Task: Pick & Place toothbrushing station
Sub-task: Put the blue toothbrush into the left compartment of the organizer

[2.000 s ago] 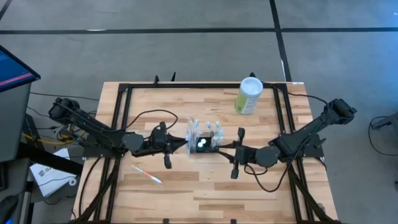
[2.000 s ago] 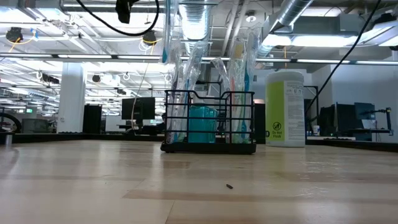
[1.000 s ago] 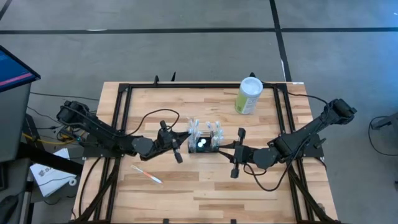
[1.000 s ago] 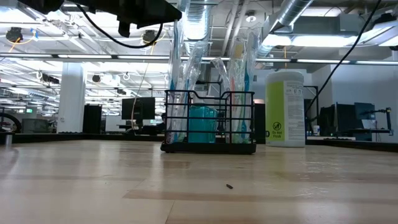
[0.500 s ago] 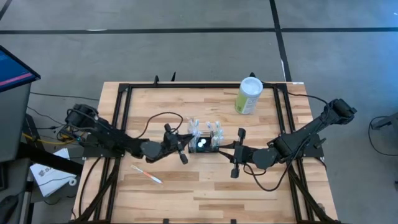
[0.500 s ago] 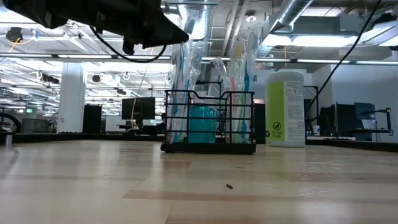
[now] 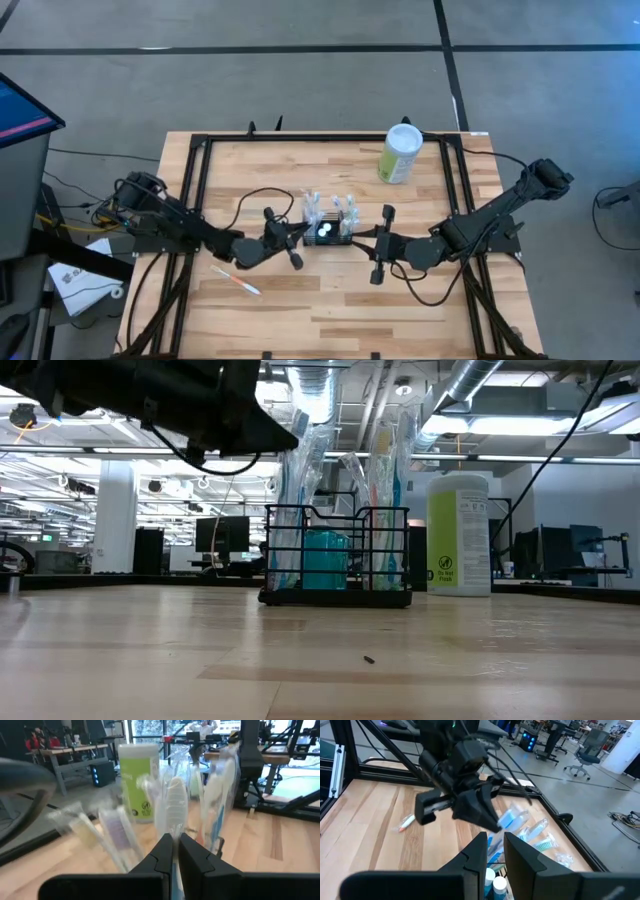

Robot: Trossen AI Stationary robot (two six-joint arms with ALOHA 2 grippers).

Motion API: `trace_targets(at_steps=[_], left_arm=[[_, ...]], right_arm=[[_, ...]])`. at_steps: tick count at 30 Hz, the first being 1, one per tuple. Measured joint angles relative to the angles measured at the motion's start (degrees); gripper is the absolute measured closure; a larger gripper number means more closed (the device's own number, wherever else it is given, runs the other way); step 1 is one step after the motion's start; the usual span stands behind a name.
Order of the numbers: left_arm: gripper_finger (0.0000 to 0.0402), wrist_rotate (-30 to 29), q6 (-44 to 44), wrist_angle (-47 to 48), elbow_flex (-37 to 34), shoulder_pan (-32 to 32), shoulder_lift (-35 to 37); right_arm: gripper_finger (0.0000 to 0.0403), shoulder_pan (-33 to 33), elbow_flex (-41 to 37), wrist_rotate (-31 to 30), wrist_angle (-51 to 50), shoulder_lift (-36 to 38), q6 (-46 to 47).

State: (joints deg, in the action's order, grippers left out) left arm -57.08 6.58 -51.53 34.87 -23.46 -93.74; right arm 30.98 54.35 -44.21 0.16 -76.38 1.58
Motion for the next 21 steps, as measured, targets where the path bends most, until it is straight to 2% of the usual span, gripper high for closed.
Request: trace_targets(at_steps=[10, 21], left_arm=[[0.0394, -1.93, 5.71, -0.63, 0.07, 0.02, -4.80], [0.0335, -1.55, 1.14, 0.35, -0.09, -2.18, -1.22]], right_arm=[[0.0347, 0.00, 0.00, 0.00, -0.20, 0.00, 0.01], [0.0347, 0.07, 0.00, 0.24, -0.19, 0.00, 0.66]])
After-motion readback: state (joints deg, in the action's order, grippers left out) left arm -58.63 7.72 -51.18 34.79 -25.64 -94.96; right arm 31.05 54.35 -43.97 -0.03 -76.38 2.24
